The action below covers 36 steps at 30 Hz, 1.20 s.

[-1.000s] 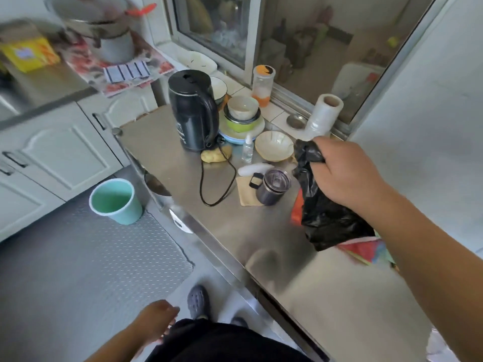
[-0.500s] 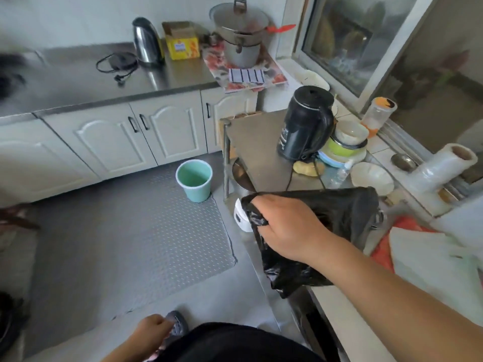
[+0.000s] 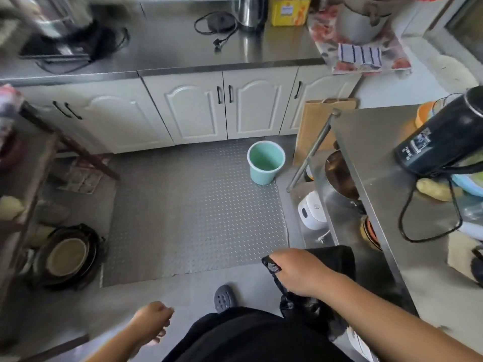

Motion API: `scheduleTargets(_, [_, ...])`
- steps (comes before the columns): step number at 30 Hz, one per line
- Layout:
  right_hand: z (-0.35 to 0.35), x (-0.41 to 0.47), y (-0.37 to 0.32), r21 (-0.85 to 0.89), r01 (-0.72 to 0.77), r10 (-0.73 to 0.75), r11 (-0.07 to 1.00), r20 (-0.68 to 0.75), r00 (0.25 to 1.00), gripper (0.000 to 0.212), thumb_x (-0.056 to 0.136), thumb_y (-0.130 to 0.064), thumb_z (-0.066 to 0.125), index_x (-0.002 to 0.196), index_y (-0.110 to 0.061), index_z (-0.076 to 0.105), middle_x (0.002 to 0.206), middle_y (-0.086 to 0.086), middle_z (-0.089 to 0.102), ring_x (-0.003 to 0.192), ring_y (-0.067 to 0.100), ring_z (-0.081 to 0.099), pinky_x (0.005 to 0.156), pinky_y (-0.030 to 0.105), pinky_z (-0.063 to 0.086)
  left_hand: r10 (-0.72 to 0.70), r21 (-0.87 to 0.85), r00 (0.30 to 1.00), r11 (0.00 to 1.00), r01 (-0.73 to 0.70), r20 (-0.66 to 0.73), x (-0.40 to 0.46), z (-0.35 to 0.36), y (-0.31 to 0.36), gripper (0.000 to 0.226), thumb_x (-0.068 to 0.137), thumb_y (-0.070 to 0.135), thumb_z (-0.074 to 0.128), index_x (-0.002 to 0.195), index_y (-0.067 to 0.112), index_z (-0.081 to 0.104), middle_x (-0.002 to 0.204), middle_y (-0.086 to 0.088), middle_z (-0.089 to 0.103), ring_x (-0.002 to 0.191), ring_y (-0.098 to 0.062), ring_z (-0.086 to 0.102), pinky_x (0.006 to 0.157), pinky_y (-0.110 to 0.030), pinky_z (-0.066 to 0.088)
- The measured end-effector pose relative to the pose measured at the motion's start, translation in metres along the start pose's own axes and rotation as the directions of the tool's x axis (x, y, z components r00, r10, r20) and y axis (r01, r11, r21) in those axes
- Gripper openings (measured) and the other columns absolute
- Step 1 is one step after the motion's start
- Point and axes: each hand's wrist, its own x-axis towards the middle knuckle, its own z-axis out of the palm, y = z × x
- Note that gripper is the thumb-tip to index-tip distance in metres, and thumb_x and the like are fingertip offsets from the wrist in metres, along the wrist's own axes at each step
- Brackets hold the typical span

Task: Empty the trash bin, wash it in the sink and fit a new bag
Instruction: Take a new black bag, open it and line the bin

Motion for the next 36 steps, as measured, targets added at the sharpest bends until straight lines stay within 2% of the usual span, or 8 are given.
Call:
scheduleTargets(7, [0.016, 0.026, 0.041, -0.092, -0.223, 0.232, 0.971, 0.102, 0.967, 0.018, 0.086, -0.023, 0.038, 0.095, -0.023, 0.054, 0.106, 0.002, 0.064, 0.097, 0.028, 0.061, 0.079, 0.039, 0.050, -0.061, -0.041, 0.998, 0.997, 0.061, -0.009, 0.023, -0.050, 0.020, 0.015, 0.093, 0.010, 0.054, 0.078, 0.006, 0.053, 0.066, -0.010, 0.051, 0.048, -0.018, 0.040, 0.049, -0.020, 0.029])
scheduleTargets(11, [0.018, 0.025, 0.079, -0.091, -0.376, 0.384, 0.922, 0.103, 0.917, 0.026, 0.090, -0.026, 0.037, 0.106, -0.029, 0.057, 0.111, -0.004, 0.064, 0.099, 0.021, 0.061, 0.077, 0.034, 0.049, -0.045, -0.022, 0.998, 0.999, 0.046, 0.034, 0.040, -0.051, 0.058, 0.014, 0.093, 0.012, 0.054, 0.080, 0.006, 0.054, 0.070, -0.011, 0.052, 0.053, -0.020, 0.042, 0.051, -0.023, 0.033])
scheduleTargets(19, [-0.018, 0.066, 0.152, 0.164, -0.616, 0.586, 0.771, 0.195, 0.786, 0.018, 0.084, -0.011, 0.041, 0.069, -0.021, 0.046, 0.076, -0.004, 0.059, 0.071, 0.013, 0.056, 0.056, 0.028, 0.036, 0.050, 0.118, 0.996, 0.991, -0.058, 0.072, 0.074, -0.041, 0.168, 0.022, 0.095, 0.026, 0.053, 0.093, 0.006, 0.062, 0.085, -0.006, 0.066, 0.066, -0.017, 0.059, 0.056, -0.026, 0.050])
scheduleTargets(23, [-0.056, 0.103, 0.180, 0.196, -0.622, 0.575, 0.758, 0.249, 0.780, 0.016, 0.082, -0.013, 0.042, 0.082, -0.020, 0.056, 0.095, 0.006, 0.067, 0.088, 0.023, 0.063, 0.069, 0.030, 0.046, 0.099, 0.236, 0.995, 0.966, -0.101, 0.019, 0.087, -0.055, 0.237, 0.021, 0.095, 0.031, 0.053, 0.091, 0.012, 0.063, 0.087, -0.004, 0.070, 0.069, -0.016, 0.063, 0.056, -0.025, 0.052])
scheduleTargets(26, [-0.096, 0.137, 0.188, 0.210, -0.588, 0.538, 0.781, 0.253, 0.804, 0.019, 0.087, -0.011, 0.041, 0.092, -0.020, 0.057, 0.103, 0.004, 0.063, 0.094, 0.022, 0.060, 0.083, 0.032, 0.051, 0.160, 0.187, 0.986, 0.971, -0.150, -0.042, 0.099, -0.063, 0.291, 0.021, 0.095, 0.029, 0.054, 0.087, 0.013, 0.066, 0.087, -0.006, 0.070, 0.068, -0.015, 0.065, 0.055, -0.025, 0.052])
scheduleTargets(30, [-0.153, 0.186, 0.189, 0.264, -0.526, 0.483, 0.809, 0.212, 0.850, 0.017, 0.090, -0.010, 0.040, 0.087, -0.014, 0.057, 0.097, 0.006, 0.063, 0.091, 0.025, 0.060, 0.081, 0.033, 0.049, 0.180, 0.081, 0.981, 0.981, -0.174, -0.070, 0.111, -0.068, 0.346, 0.022, 0.092, 0.028, 0.058, 0.083, 0.012, 0.069, 0.084, -0.009, 0.073, 0.069, -0.020, 0.067, 0.071, -0.041, 0.059])
scheduleTargets(33, [-0.192, 0.225, 0.182, 0.306, -0.491, 0.455, 0.816, 0.187, 0.871, 0.020, 0.092, -0.010, 0.040, 0.076, -0.017, 0.050, 0.084, 0.003, 0.058, 0.085, 0.025, 0.057, 0.070, 0.033, 0.041, 0.189, 0.136, 0.980, 0.974, -0.181, -0.052, 0.120, -0.076, 0.372, 0.021, 0.088, 0.035, 0.057, 0.081, 0.019, 0.069, 0.081, -0.002, 0.073, 0.075, -0.021, 0.070, 0.073, -0.039, 0.061])
scheduleTargets(36, [-0.226, 0.269, 0.171, 0.309, -0.455, 0.434, 0.835, 0.137, 0.890, 0.018, 0.092, -0.012, 0.042, 0.088, -0.014, 0.058, 0.098, 0.008, 0.065, 0.094, 0.027, 0.060, 0.080, 0.032, 0.047, 0.170, 0.198, 0.985, 0.967, -0.161, -0.031, 0.142, -0.092, 0.387, 0.020, 0.088, 0.033, 0.057, 0.081, 0.017, 0.067, 0.083, -0.002, 0.071, 0.078, -0.020, 0.068, 0.074, -0.037, 0.059])
